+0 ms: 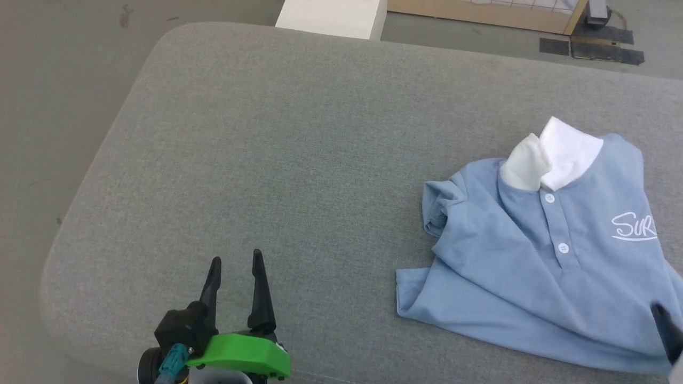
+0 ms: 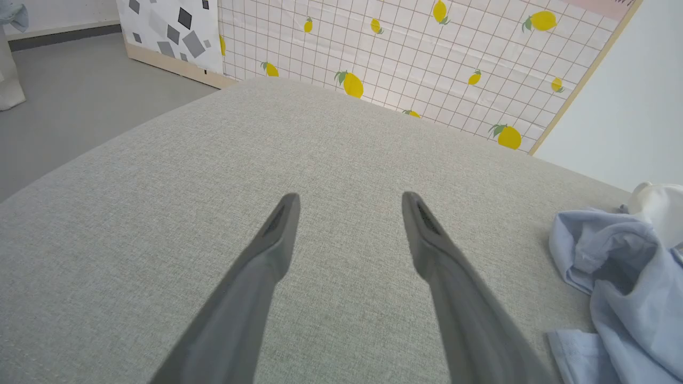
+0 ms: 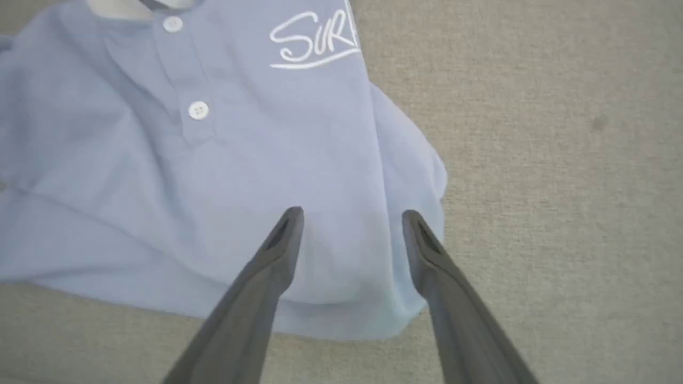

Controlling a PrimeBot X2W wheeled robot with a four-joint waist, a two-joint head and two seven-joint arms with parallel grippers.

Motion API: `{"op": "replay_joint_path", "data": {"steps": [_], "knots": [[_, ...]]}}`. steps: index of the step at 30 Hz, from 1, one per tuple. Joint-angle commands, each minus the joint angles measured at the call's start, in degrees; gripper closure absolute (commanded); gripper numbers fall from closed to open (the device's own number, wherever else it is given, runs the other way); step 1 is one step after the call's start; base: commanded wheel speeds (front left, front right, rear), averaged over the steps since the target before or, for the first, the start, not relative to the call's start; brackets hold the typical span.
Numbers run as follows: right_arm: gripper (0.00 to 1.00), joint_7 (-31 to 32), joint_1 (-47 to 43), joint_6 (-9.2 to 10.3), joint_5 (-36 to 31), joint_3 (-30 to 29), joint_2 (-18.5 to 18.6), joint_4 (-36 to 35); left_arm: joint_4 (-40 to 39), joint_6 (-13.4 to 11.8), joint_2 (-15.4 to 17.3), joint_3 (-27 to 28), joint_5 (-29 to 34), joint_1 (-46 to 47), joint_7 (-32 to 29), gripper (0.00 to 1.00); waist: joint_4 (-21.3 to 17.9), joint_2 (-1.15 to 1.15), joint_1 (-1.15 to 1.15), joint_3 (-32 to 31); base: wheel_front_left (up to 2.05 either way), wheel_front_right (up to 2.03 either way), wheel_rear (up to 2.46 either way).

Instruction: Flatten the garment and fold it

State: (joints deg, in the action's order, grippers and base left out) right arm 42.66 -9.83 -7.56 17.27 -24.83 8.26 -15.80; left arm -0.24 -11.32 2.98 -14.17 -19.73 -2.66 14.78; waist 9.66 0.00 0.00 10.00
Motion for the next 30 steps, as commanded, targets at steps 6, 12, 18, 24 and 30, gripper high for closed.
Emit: {"op": "replay_joint_path", "data": {"steps": [6, 12, 18, 24, 30], "knots": [[0.00, -9.46, 7.32, 0.08, 1.37, -2.52, -2.37, -5.05, -0.14, 0.25, -0.11, 0.68, 0.78, 0.17, 0.22, 0.00, -1.42, 0.00, 0.00, -1.44, 0.00, 0.00, 0.00], [0.00, -26.54, 8.07, 0.08, -3.58, -0.94, -4.48, -6.39, -2.17, 0.30, -0.11, 1.66, 1.93, -0.64, 0.22, 0.00, -3.24, 0.00, 0.00, -2.26, 0.00, 0.00, 0.00], [0.00, -42.51, 3.58, 0.08, -5.34, -0.25, -5.34, 2.58, -4.81, 0.54, -0.11, 2.19, 3.11, -2.32, 0.22, 0.00, -5.40, 0.00, 0.00, -2.50, 0.00, 0.00, 0.00], [0.00, -48.33, 2.27, 0.08, -3.58, 3.63, -5.36, 10.44, -5.34, 2.74, 0.05, 0.69, 5.75, 0.07, 0.22, 0.00, -6.84, 0.00, 0.00, -1.29, 0.00, 0.00, 0.00], [0.00, -49.48, 4.41, 0.08, -4.83, 3.77, -5.37, 12.74, -1.43, 9.48, 1.90, -6.03, 9.32, 15.65, -8.61, 0.00, -6.66, 0.00, 0.00, 0.90, 0.00, 0.00, 0.00]]}}
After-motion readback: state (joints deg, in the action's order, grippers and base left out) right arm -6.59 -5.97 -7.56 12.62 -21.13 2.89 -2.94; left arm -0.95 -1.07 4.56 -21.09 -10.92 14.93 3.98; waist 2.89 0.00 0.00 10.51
